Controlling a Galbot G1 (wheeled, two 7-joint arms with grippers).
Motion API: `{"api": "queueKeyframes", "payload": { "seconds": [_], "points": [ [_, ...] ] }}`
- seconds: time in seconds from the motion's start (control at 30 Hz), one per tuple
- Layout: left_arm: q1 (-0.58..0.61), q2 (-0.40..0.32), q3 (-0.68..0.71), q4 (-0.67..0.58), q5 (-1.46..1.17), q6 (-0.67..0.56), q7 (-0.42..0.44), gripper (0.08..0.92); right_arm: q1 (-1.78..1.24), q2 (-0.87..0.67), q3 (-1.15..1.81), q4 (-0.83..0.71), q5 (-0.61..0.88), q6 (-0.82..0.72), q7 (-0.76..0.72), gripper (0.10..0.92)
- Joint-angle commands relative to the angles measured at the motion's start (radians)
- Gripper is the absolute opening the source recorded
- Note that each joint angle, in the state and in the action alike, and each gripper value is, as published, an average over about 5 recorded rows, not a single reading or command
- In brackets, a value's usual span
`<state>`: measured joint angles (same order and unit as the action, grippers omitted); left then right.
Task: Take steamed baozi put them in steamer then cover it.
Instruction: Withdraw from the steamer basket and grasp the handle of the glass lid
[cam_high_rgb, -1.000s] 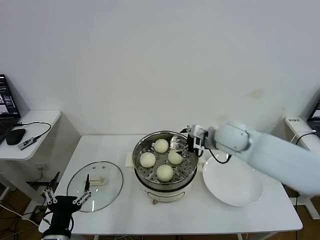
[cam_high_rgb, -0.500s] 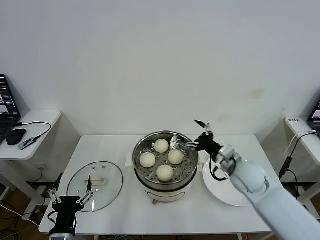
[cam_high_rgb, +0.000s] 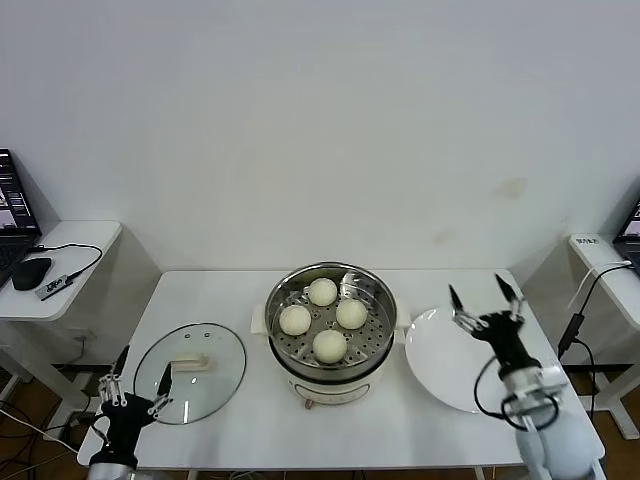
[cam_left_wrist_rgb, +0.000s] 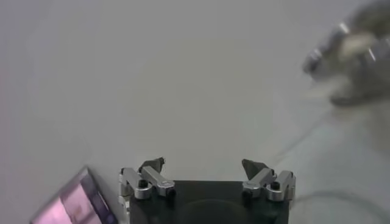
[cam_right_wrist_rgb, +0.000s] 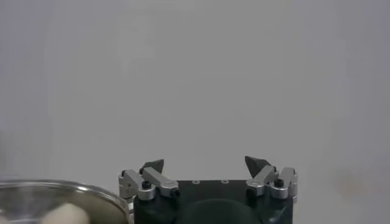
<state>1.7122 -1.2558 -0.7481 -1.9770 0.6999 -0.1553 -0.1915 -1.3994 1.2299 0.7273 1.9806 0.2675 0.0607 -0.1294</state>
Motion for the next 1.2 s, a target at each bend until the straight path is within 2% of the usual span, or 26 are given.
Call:
{"api": "queueKeyframes", "payload": {
  "seconds": [0.03,0.4,0.8,1.2],
  "points": [
    [-0.052,0.123,-0.059,0.215,0.610,-0.077,0.015,0.823,-0.218,0.180,0.225,0.073,-0.011,0.042,0.009,0.823],
    [-0.196,0.159,0.053,0.321,0.579,-0.062,0.083,0.823,-0.248,0.216,0.262,0.066,-0.086,0.071,0.059,0.823],
    [-0.334,0.175,0.146,0.401,0.523,-0.045,0.089,0.823,-0.277,0.262,0.267,0.075,-0.111,0.087,0.071,0.823],
    [-0.431,0.181,0.176,0.475,0.505,-0.040,0.098,0.823,-0.295,0.286,0.279,0.067,-0.128,0.105,0.078,0.823]
  ]
}}
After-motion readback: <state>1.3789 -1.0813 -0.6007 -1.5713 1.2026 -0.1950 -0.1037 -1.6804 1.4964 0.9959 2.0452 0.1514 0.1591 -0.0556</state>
